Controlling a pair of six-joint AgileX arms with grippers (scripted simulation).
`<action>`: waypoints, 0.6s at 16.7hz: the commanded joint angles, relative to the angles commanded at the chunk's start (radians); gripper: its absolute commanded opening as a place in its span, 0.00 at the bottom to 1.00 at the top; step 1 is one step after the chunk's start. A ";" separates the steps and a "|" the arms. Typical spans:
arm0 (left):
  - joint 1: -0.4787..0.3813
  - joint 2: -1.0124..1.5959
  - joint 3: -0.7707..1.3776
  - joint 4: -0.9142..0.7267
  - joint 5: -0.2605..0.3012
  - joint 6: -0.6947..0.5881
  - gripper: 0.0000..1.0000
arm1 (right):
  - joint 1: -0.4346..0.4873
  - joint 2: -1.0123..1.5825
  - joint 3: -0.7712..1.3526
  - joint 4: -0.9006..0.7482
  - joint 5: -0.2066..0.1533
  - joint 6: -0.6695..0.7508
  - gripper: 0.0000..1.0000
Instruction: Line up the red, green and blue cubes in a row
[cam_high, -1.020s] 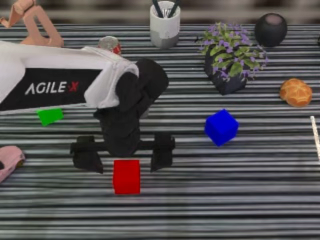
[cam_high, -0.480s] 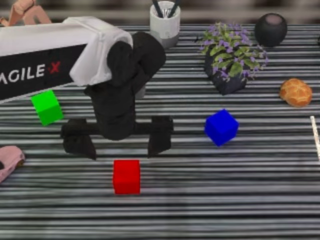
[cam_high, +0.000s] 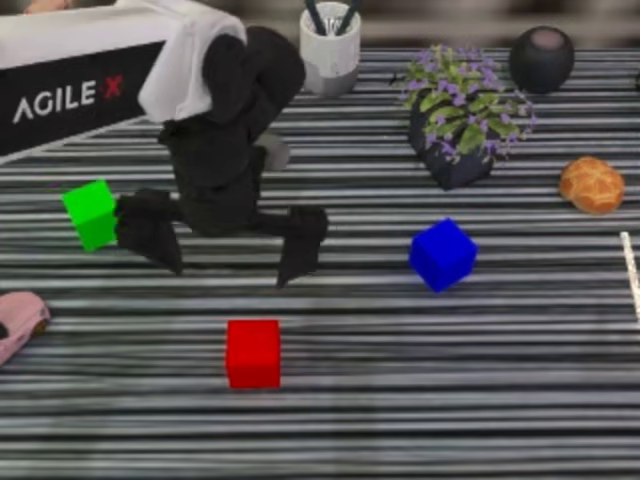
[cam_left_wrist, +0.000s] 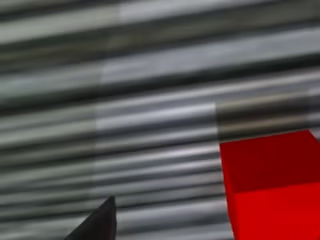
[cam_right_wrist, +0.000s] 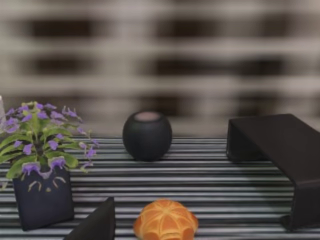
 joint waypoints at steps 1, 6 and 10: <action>0.027 0.025 0.032 -0.013 0.001 0.075 1.00 | 0.000 0.000 0.000 0.000 0.000 0.000 1.00; 0.183 0.159 0.197 -0.081 0.006 0.553 1.00 | 0.000 0.000 0.000 0.000 0.000 0.000 1.00; 0.312 0.256 0.325 -0.130 0.009 0.964 1.00 | 0.000 0.000 0.000 0.000 0.000 0.000 1.00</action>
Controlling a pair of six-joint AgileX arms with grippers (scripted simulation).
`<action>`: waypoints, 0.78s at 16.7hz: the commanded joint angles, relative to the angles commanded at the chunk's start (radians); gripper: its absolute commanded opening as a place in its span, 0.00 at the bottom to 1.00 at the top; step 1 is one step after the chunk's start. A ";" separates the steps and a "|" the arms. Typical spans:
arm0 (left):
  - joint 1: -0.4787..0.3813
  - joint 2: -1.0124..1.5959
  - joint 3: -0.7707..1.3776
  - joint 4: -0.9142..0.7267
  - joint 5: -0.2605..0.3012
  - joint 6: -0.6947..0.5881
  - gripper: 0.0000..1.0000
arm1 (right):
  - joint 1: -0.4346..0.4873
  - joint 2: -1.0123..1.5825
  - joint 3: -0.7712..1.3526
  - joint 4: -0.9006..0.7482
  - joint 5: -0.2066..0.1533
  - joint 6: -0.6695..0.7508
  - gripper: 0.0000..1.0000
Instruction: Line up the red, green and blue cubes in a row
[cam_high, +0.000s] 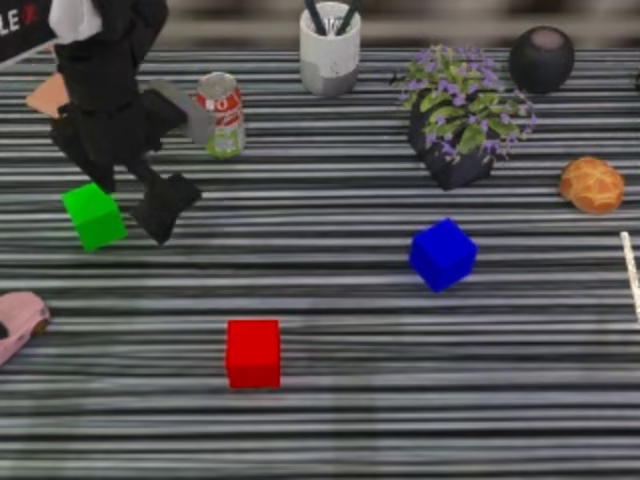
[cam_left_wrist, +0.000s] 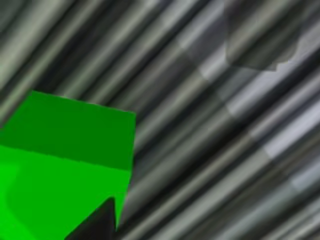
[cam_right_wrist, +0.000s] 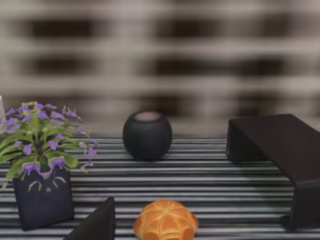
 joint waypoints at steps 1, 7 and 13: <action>0.030 0.018 0.029 -0.008 0.001 0.087 1.00 | 0.000 0.000 0.000 0.000 0.000 0.000 1.00; 0.156 0.060 0.138 -0.020 0.007 0.389 1.00 | 0.000 0.000 0.000 0.000 0.000 0.000 1.00; 0.160 0.057 0.142 -0.019 0.007 0.405 1.00 | 0.000 0.000 0.000 0.000 0.000 0.000 1.00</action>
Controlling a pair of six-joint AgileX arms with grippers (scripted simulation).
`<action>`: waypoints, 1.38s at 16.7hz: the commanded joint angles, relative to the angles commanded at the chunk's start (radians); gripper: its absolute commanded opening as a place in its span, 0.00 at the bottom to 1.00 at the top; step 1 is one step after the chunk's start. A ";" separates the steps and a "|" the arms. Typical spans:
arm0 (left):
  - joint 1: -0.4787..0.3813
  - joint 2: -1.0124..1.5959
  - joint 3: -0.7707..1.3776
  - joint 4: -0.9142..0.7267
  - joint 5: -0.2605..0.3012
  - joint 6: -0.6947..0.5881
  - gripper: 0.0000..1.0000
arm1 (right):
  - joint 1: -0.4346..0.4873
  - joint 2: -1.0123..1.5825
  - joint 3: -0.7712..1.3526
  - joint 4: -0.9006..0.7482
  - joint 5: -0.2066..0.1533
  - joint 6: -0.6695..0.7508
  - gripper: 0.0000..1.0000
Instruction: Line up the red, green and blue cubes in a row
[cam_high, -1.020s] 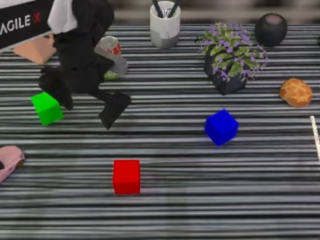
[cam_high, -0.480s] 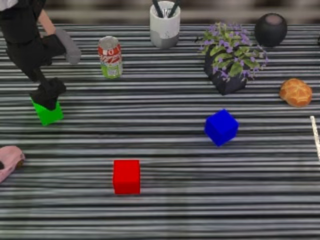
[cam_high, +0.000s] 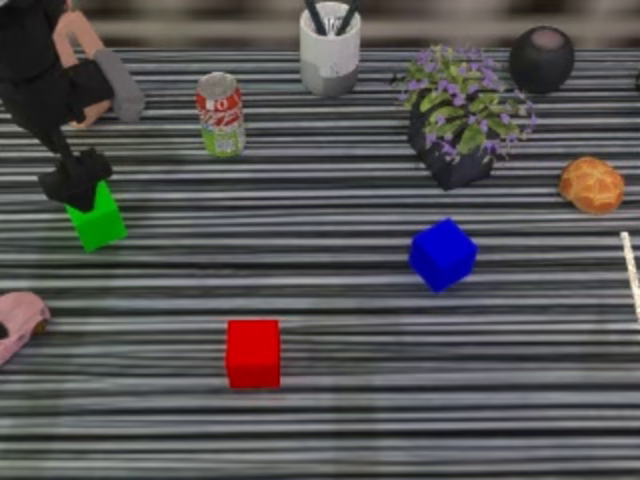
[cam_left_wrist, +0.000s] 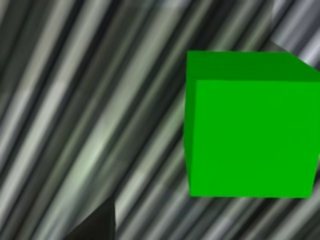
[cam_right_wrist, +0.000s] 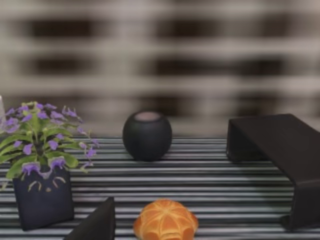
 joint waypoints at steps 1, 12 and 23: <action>0.000 0.001 -0.003 0.003 0.000 0.000 1.00 | 0.000 0.000 0.000 0.000 0.000 0.000 1.00; 0.006 0.097 -0.199 0.295 0.002 0.004 1.00 | 0.000 0.000 0.000 0.000 0.000 0.000 1.00; 0.006 0.097 -0.199 0.295 0.002 0.004 0.32 | 0.000 0.000 0.000 0.000 0.000 0.000 1.00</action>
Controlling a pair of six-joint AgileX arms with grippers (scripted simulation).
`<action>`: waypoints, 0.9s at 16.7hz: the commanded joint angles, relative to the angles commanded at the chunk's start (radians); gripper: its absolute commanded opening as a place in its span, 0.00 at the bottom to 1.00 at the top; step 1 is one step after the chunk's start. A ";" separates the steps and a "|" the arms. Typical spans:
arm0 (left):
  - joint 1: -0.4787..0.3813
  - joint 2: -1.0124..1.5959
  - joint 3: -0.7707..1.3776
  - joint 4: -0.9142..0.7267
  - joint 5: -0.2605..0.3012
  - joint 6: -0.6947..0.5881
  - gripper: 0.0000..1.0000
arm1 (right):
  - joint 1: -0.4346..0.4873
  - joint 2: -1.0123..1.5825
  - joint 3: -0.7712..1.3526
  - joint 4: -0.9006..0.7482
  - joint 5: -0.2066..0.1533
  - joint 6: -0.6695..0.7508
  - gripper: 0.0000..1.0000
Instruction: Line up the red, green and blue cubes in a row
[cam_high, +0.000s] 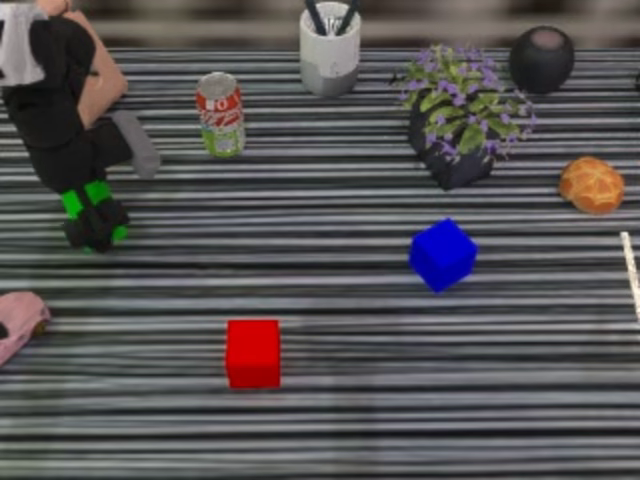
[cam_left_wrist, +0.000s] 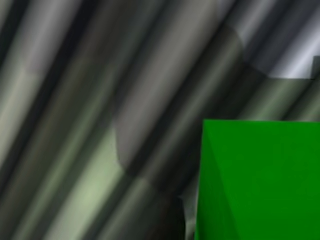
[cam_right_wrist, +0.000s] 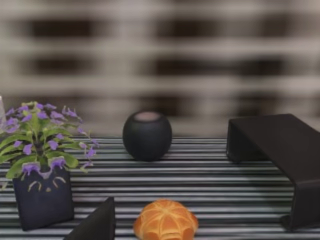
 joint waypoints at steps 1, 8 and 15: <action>0.000 0.000 0.000 0.000 0.000 0.000 0.25 | 0.000 0.000 0.000 0.000 0.000 0.000 1.00; 0.000 0.000 0.000 0.000 0.000 0.000 0.00 | 0.000 0.000 0.000 0.000 0.000 0.000 1.00; -0.003 -0.032 0.014 -0.038 0.011 -0.008 0.00 | 0.000 0.000 0.000 0.000 0.000 0.000 1.00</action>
